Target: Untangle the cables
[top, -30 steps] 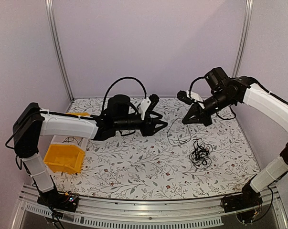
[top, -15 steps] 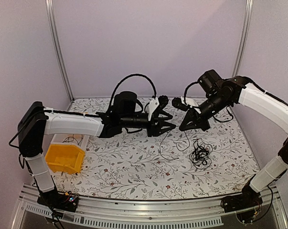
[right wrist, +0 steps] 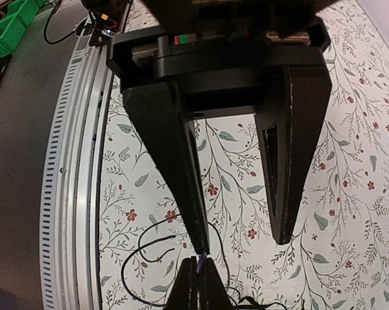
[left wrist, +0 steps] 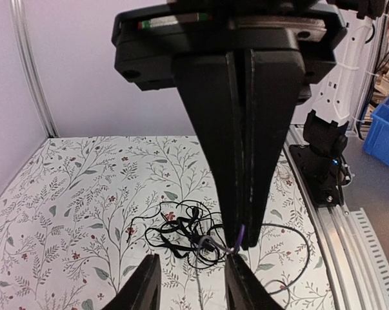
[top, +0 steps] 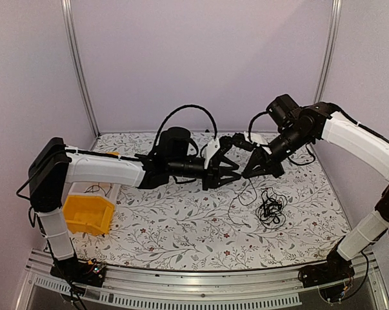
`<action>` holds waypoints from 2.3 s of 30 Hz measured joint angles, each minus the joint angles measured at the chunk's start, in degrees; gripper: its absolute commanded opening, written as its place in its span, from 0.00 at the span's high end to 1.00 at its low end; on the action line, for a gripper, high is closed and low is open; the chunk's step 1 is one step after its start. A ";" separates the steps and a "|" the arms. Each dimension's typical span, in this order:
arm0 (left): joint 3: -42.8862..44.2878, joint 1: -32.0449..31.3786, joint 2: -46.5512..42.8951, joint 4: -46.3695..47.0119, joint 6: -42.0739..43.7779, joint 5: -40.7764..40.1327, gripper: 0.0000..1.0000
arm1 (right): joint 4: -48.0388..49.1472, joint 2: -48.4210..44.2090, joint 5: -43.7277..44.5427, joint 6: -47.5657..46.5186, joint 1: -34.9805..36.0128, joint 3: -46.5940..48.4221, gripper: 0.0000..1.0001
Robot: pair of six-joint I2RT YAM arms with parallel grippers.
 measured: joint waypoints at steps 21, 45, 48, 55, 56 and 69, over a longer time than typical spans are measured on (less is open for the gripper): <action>-1.11 -0.76 0.02 3.10 2.03 1.68 0.82 | 0.13 0.02 0.46 -0.02 0.00 0.31 1.00; -8.94 1.03 -11.02 -4.39 1.66 -19.04 1.00 | 13.73 -12.17 4.66 3.58 -11.08 -18.58 0.38; -10.12 3.76 -16.98 -8.85 2.03 -23.91 1.00 | 19.76 -15.80 5.75 5.18 -14.03 -25.09 0.37; -10.71 13.29 -28.02 -23.43 4.50 -34.56 1.00 | 30.82 -11.52 8.63 7.96 -14.93 -35.36 0.32; -10.71 14.78 -29.33 -25.75 5.11 -35.85 1.00 | 31.54 -10.32 8.92 8.22 -14.97 -35.76 0.32; -14.19 31.15 -40.22 -43.06 7.80 -52.57 1.00 | 36.00 -6.60 10.34 8.31 -15.04 -37.66 0.29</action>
